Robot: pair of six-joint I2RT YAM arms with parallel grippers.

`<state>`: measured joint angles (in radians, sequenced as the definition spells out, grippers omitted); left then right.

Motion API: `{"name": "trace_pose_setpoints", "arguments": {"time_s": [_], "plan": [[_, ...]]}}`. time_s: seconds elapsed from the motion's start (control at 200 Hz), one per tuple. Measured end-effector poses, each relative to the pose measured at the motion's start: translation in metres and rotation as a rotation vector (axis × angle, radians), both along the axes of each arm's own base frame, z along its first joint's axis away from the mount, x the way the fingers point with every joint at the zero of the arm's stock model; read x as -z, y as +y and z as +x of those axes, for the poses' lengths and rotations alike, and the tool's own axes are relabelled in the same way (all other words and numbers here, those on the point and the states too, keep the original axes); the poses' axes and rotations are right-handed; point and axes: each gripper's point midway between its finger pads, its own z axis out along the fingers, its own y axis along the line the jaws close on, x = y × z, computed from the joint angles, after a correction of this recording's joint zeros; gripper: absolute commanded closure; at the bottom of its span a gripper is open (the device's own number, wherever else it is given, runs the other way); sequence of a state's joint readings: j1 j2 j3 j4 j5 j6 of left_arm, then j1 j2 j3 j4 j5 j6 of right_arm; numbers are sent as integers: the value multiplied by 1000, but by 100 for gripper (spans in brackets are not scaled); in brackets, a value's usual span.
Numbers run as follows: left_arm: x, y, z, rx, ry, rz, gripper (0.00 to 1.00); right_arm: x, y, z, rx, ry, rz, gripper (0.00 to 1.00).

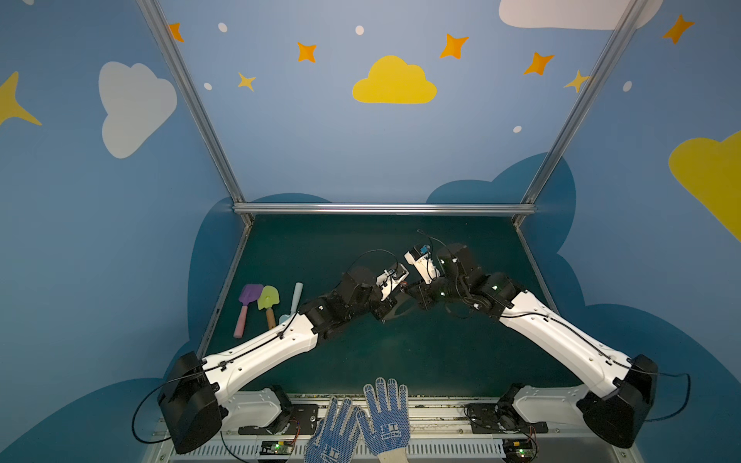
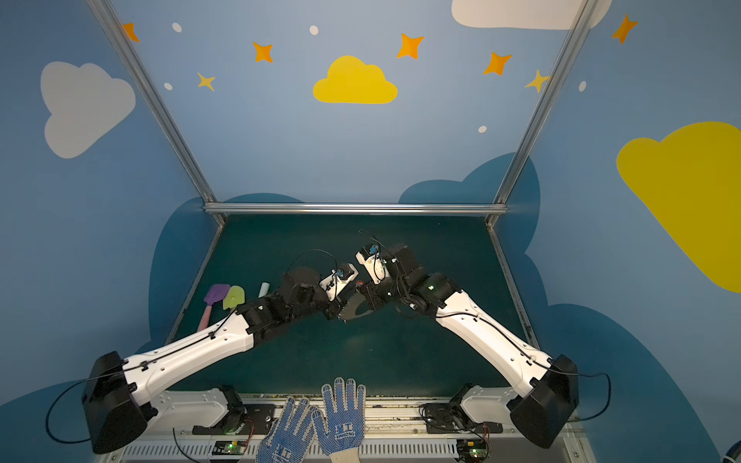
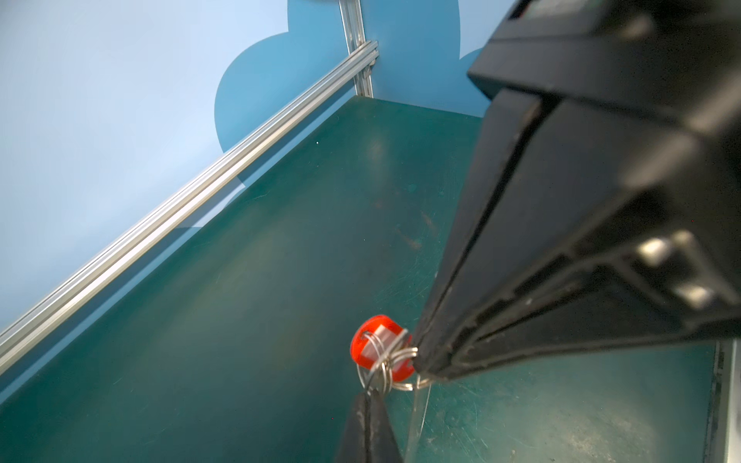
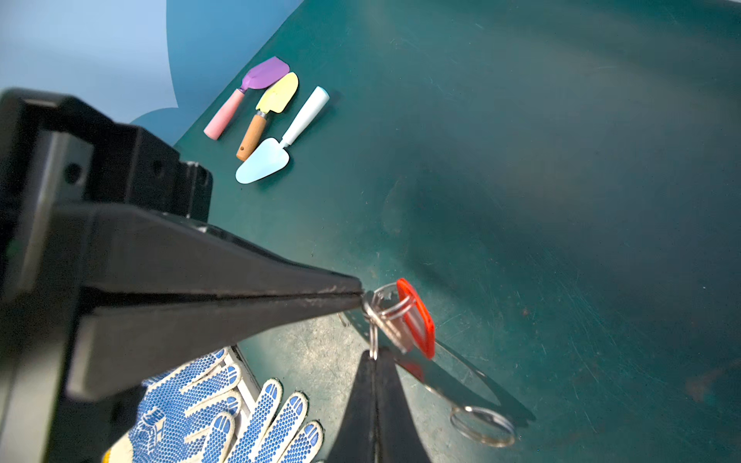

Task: Put the keys on the keyring

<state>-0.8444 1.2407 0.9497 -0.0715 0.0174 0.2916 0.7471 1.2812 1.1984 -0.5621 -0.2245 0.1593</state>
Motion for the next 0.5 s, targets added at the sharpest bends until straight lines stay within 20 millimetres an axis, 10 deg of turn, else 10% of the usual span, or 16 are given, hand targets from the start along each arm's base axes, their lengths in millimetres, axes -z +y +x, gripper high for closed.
{"name": "trace_pose_setpoints", "arguments": {"time_s": [0.501], "plan": [[-15, 5, -11, 15, -9, -63, 75, -1, -1, 0, 0, 18, 18, 100]]}}
